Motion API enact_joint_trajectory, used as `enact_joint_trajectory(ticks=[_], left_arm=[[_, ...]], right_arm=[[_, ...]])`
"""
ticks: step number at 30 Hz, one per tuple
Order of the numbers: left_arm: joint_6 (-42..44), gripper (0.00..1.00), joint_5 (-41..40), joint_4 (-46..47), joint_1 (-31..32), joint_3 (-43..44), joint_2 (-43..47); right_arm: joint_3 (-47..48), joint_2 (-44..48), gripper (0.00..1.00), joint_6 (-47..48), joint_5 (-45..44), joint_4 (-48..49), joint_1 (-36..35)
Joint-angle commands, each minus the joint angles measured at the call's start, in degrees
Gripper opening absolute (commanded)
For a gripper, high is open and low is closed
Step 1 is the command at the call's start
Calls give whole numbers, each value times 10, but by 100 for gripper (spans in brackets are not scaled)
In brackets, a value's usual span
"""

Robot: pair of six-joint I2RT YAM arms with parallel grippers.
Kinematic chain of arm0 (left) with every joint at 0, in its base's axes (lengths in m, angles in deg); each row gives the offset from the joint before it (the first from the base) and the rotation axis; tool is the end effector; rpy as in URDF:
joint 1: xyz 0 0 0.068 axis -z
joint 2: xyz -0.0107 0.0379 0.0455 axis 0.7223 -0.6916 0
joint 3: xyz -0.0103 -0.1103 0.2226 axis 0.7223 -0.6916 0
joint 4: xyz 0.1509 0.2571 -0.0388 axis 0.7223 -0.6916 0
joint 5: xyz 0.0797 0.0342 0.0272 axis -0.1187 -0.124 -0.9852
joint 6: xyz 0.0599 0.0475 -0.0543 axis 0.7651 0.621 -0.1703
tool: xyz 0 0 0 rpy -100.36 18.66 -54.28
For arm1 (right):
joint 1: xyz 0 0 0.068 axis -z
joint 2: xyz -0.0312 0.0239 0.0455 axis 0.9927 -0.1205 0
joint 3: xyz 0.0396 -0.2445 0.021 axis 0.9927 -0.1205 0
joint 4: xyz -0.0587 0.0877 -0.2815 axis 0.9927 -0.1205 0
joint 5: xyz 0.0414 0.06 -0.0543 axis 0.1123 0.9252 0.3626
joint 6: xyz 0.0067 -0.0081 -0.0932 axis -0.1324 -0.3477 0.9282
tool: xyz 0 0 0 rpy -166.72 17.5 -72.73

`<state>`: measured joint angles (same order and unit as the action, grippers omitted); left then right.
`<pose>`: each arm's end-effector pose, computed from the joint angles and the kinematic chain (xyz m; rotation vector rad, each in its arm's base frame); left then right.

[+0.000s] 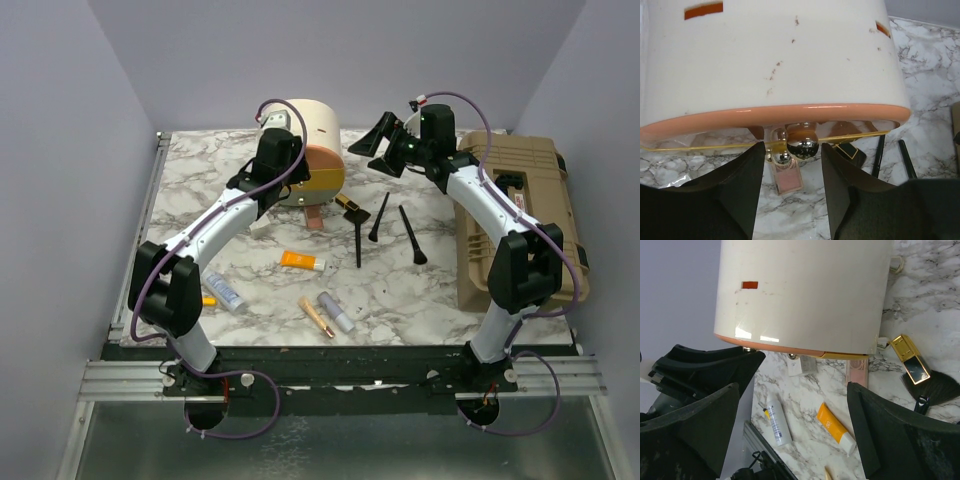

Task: Organize the makeup
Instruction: Open the drawer in the storage box.

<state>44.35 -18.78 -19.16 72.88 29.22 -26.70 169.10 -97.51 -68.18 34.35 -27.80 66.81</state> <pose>0.4316 -0.1973 0.2553 -0.1086 2.0399 -0.3660 0.4668 0.1792 0.2712 0.1865 2.1458 1.1673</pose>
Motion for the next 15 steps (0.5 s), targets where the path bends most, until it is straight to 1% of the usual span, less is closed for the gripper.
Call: enact_joint_trajectory(ticks=[1,9,10,12,15], left_arm=[[2,52,-28,-9,0,32,-8],[-10,49,-37,-7,0,34,-16],[-13,47,-37,-8,0,35,-17],[-16,38,-38,-7,0,34,-18],[-26,37,-28,-8,0,29,-12]], right_arm=[[2,-5,94,5,-6,-14,0],[3,-9,94,5,-9,-19,0],[5,-9,93,5,-9,-19,0],[7,-9,92,6,-9,-20,0],[10,-9,91,9,-10,-22,0]])
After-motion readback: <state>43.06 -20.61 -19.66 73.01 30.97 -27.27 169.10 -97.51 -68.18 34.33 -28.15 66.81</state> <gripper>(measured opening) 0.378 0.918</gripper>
